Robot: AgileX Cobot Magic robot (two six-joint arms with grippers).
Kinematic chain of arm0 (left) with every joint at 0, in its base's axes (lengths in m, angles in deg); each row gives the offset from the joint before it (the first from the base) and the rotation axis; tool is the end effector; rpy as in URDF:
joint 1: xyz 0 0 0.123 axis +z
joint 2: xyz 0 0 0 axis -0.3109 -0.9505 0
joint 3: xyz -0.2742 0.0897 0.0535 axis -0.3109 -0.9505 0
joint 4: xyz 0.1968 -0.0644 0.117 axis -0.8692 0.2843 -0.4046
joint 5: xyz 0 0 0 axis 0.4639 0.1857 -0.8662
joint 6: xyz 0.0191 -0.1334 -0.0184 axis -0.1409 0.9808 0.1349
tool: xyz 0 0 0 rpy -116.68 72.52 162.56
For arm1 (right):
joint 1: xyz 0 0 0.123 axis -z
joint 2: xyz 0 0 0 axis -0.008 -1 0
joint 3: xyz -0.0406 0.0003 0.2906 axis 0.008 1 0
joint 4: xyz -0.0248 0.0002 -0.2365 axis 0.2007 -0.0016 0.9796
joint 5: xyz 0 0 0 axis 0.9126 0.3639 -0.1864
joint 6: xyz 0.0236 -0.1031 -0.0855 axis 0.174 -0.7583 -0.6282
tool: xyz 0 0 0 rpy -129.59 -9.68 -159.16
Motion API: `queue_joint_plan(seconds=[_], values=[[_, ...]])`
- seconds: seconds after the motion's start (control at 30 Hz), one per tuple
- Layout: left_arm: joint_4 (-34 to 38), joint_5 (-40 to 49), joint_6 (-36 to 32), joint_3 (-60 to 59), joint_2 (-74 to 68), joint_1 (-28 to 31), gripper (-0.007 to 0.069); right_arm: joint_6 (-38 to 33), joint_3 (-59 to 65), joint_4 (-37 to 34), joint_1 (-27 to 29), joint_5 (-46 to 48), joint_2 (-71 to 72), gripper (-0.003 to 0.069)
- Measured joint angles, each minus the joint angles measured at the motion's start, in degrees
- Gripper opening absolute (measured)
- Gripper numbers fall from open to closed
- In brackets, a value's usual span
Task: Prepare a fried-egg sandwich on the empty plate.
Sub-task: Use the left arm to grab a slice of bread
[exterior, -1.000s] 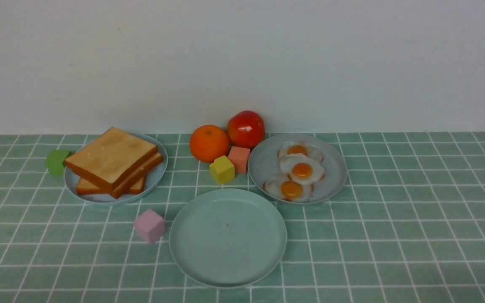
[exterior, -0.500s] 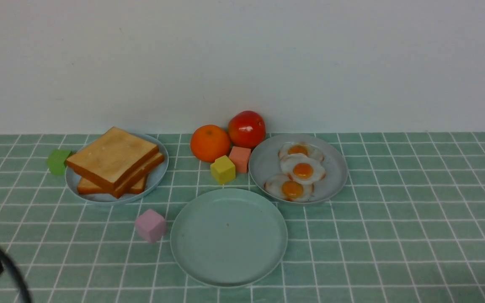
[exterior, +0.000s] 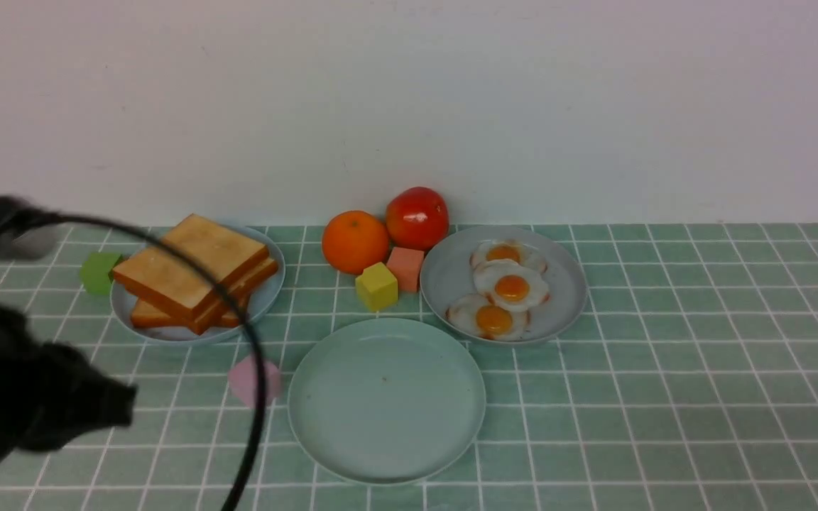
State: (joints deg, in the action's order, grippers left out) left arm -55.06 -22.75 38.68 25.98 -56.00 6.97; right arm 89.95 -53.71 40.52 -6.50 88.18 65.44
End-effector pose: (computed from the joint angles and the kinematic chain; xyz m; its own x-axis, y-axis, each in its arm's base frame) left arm 0.1936 -0.0665 0.2849 -0.7956 0.0752 -0.6011 0.2485 0.9454 -0.2107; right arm 0.0615 0.0416 0.2710 -0.3490 0.3730 -0.8597 -0.2246 0.8574 0.4631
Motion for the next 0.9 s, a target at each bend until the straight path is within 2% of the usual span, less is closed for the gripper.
queue_joint_plan(seconds=[0.07,0.17,0.3,0.53,0.6,0.63,0.67,0.7,0.77,0.8,0.9], values=[[-1.1,0.7,-0.5,3.9,-6.3,-0.2,-0.0013,-6.0,-10.7,3.1,-1.4,11.8,-7.5,0.0026],[-5.7,0.6,-0.5,10.2,-15.8,-0.3,-0.0013,-11.1,-22.8,6.4,-2.2,24.8,-16.7,-0.0011],[-11.3,-0.8,1.2,19.0,-27.9,-0.3,-0.0013,-12.3,-31.8,8.0,-5.4,30.8,-23.6,-0.0005],[-20.2,-3.8,3.4,34.3,-44.7,-0.3,-0.0001,-13.1,-35.4,7.8,-10.8,30.4,-26.4,0.0002],[-22.5,-3.8,3.5,37.4,-47.9,-0.3,0.0034,-13.0,-35.5,7.8,-11.0,30.4,-26.4,0.0003],[-24.4,-3.9,3.5,39.8,-50.3,-0.3,0.008,-13.0,-35.5,7.8,-11.1,30.5,-26.4,0.0003],[-24.4,-3.9,3.5,40.1,-50.3,-0.3,0.008,-13.0,-35.5,7.8,-11.1,30.6,-26.4,0.0003],[-25.9,-3.9,3.5,42.1,-52.6,-0.3,0.0148,-13.0,-35.6,7.7,-11.1,30.7,-26.4,0.0003],[-26.8,-4.0,3.5,43.5,-54.3,-0.3,0.0215,-13.0,-35.6,7.7,-11.1,30.9,-26.4,0.0005],[-27.2,-4.2,3.5,44.6,-55.9,-0.3,0.0293,-13.0,-35.6,7.7,-11.1,31.1,-26.4,0.0006],[-27.7,-4.6,3.6,45.1,-57.8,-0.3,0.0399,-13.0,-35.6,7.3,-11.1,31.1,-26.4,0.0008]])
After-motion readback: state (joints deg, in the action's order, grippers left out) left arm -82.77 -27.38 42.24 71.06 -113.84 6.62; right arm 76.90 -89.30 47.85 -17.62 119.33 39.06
